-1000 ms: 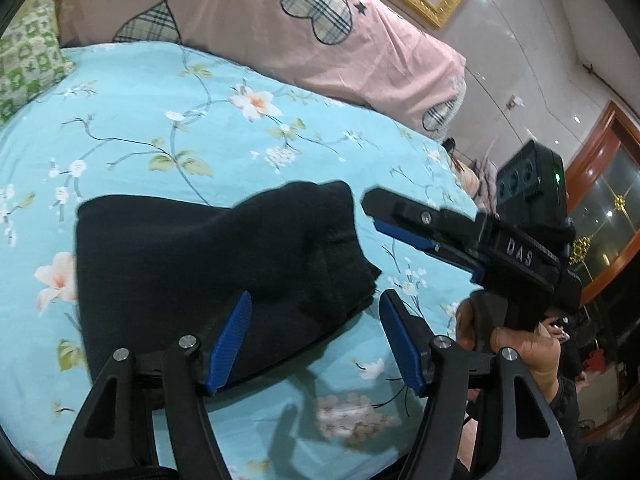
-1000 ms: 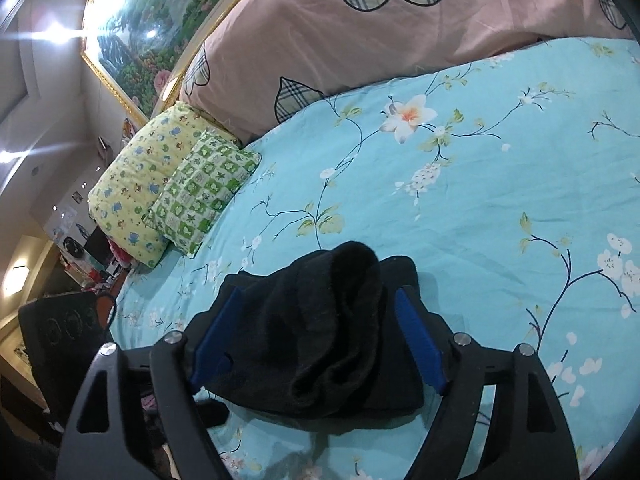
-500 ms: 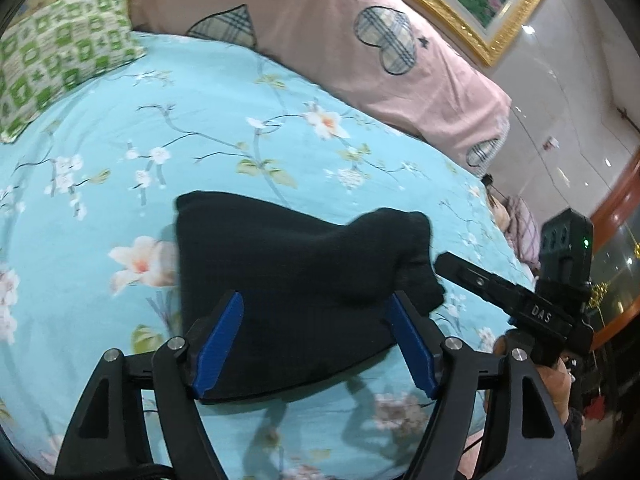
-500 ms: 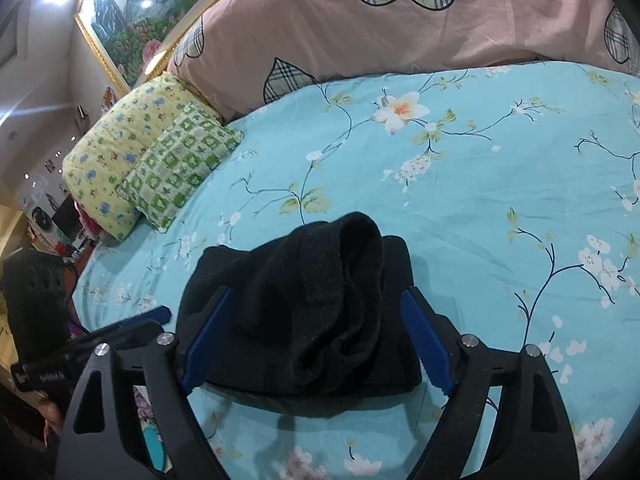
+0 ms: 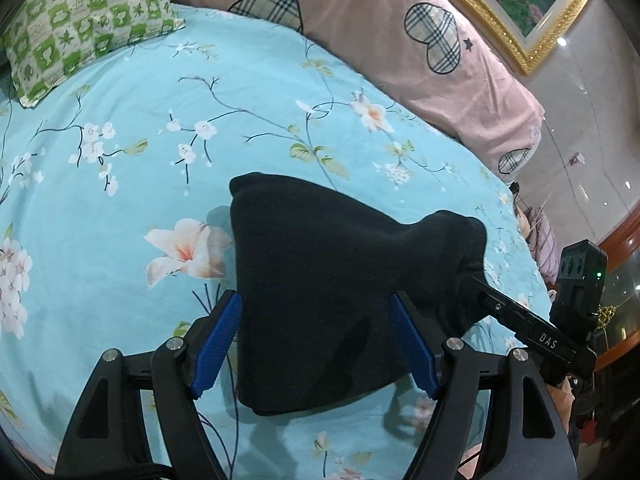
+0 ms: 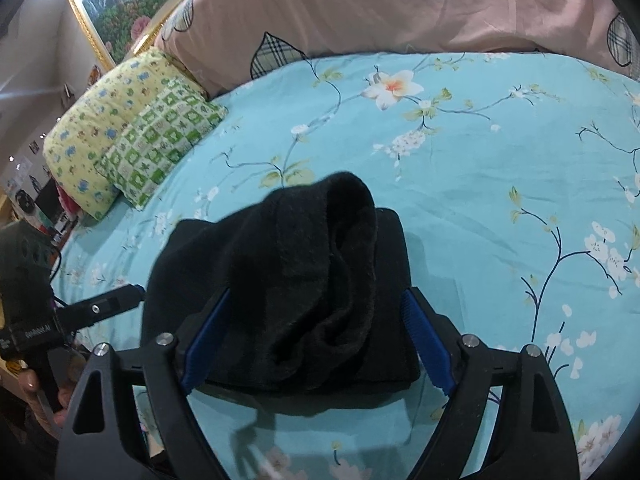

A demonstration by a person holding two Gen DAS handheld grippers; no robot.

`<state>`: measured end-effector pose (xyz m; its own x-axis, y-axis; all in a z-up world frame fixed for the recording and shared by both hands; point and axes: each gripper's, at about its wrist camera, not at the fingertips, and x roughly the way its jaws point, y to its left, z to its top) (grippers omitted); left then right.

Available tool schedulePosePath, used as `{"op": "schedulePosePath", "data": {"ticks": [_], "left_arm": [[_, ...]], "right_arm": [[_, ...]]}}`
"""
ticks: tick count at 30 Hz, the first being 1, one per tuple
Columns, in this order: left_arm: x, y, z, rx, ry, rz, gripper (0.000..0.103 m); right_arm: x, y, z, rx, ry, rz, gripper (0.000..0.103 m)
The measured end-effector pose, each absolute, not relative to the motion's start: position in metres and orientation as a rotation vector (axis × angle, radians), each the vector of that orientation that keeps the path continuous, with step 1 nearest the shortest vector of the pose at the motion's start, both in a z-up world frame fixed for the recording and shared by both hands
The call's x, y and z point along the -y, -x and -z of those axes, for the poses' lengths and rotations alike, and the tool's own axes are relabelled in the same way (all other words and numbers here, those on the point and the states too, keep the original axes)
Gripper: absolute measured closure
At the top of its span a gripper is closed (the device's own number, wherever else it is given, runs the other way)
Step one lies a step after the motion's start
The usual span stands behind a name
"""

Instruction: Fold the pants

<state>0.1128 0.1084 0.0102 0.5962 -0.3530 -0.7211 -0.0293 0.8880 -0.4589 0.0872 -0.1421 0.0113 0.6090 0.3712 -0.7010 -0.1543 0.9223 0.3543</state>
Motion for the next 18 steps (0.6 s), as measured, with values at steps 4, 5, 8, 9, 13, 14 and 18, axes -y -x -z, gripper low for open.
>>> {"op": "schedulePosePath", "data": {"ticks": [4, 5, 8, 9, 13, 14, 18], "left_arm": [[-0.110, -0.117, -0.003, -0.936, 0.452, 0.184, 0.026], [-0.110, -0.118, -0.001, -0.942, 0.454, 0.182, 0.026], [-0.111, -0.122, 0.006, -0.955, 0.464, 0.181, 0.026], [-0.111, -0.123, 0.008, -0.959, 0.466, 0.181, 0.025], [-0.112, -0.127, 0.015, -0.967, 0.477, 0.180, 0.023], [-0.113, -0.128, 0.016, -0.967, 0.482, 0.182, 0.023], [-0.115, -0.129, 0.019, -0.970, 0.502, 0.185, 0.022]], "right_arm": [[0.144, -0.090, -0.004, -0.875, -0.277, -0.299, 0.018], [0.146, -0.091, -0.003, -0.878, -0.276, -0.298, 0.018], [0.149, -0.093, 0.002, -0.888, -0.282, -0.287, 0.018], [0.150, -0.093, 0.004, -0.889, -0.288, -0.289, 0.018], [0.153, -0.095, 0.010, -0.897, -0.307, -0.301, 0.018], [0.153, -0.095, 0.011, -0.898, -0.304, -0.300, 0.018], [0.157, -0.096, 0.014, -0.909, -0.352, -0.313, 0.018]]}}
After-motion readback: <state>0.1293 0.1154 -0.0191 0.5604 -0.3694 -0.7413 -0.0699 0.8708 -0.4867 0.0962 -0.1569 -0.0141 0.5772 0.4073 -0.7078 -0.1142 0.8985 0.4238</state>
